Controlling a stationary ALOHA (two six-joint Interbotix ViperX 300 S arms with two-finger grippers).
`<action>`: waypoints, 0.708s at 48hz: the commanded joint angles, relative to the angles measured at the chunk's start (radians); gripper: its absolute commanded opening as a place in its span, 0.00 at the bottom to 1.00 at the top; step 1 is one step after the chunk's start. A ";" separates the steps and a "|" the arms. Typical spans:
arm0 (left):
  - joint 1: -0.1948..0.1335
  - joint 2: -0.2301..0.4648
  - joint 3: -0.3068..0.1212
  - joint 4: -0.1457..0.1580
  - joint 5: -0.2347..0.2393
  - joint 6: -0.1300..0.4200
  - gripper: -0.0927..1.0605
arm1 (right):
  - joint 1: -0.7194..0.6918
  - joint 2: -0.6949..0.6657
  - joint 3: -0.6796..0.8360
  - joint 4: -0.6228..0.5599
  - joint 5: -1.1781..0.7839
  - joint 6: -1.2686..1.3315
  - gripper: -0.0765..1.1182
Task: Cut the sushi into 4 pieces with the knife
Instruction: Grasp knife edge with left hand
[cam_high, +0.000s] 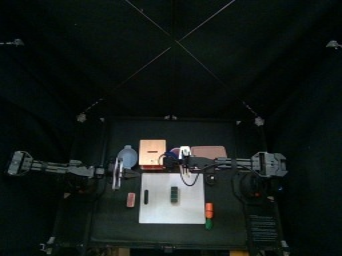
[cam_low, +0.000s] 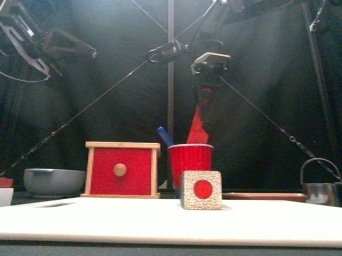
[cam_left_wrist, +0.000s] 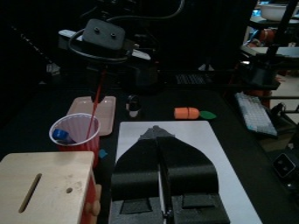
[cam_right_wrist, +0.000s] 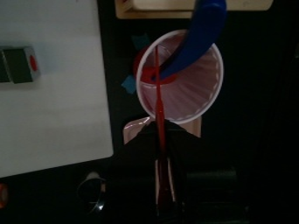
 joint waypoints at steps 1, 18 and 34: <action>0.003 0.002 -0.012 0.000 -0.003 -0.002 0.09 | -0.021 -0.049 -0.051 0.021 0.014 0.003 0.17; 0.006 -0.002 -0.017 0.000 -0.031 0.000 0.13 | -0.018 -0.328 -0.023 0.051 -0.018 0.038 0.16; 0.044 0.002 -0.017 -0.046 -0.179 -0.005 0.54 | -0.011 -0.635 0.465 0.190 -0.729 0.170 0.16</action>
